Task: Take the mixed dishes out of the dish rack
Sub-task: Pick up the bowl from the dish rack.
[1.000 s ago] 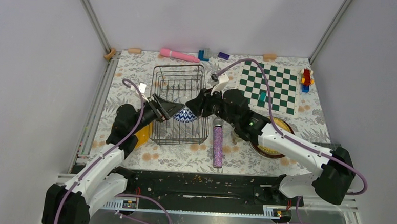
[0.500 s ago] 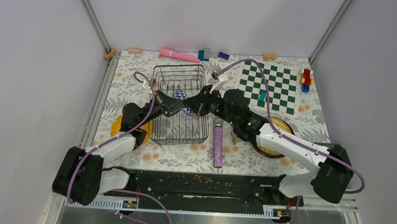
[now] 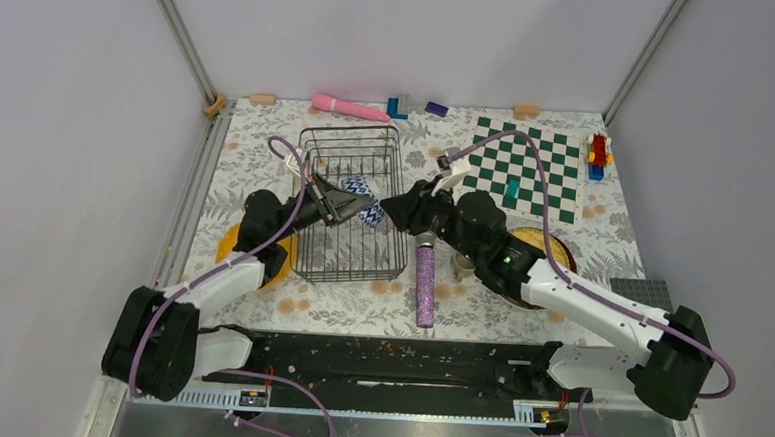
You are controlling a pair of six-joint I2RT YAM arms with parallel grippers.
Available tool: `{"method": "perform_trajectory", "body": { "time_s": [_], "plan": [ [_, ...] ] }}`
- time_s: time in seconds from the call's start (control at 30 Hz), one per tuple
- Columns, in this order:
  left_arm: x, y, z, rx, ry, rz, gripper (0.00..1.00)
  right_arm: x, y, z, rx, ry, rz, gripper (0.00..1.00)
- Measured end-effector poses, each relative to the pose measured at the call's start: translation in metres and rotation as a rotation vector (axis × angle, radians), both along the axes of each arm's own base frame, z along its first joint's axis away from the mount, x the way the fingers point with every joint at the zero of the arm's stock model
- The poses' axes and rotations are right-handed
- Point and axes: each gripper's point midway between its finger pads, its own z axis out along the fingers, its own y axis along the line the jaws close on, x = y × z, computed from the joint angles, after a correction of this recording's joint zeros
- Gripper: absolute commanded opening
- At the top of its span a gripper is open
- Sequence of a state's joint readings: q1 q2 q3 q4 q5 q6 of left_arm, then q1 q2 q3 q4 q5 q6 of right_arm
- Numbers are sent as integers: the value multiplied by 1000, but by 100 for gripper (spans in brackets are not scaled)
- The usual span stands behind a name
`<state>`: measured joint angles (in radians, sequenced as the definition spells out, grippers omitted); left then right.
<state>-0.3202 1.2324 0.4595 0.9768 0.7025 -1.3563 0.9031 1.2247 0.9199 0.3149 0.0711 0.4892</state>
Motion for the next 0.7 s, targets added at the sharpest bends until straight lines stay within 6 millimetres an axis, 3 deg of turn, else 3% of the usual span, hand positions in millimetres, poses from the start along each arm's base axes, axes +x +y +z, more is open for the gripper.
{"method": "perform_trajectory", "body": {
  "time_s": [0.17, 0.27, 0.3, 0.47, 0.6, 0.7],
  "plan": [
    [3, 1, 5, 204, -47, 101, 0, 1, -25, -9, -53, -43, -71, 73],
    [1, 1, 22, 359, -133, 172, 0, 1, -41, -14, -85, -69, -120, 96],
    [-1, 2, 29, 406, -170, 184, 0, 1, -48, -16, -97, -78, -138, 99],
    [2, 15, 37, 615, -274, 220, 0, 0, -69, -12, -126, -110, -197, 100],
    [3, 13, 12, 808, -328, 148, 0, -1, -84, -12, -153, -102, -243, 100],
    [-10, 1, -11, 953, -452, 22, 0, -1, -94, -20, -211, -58, -277, 100]
  ]
}}
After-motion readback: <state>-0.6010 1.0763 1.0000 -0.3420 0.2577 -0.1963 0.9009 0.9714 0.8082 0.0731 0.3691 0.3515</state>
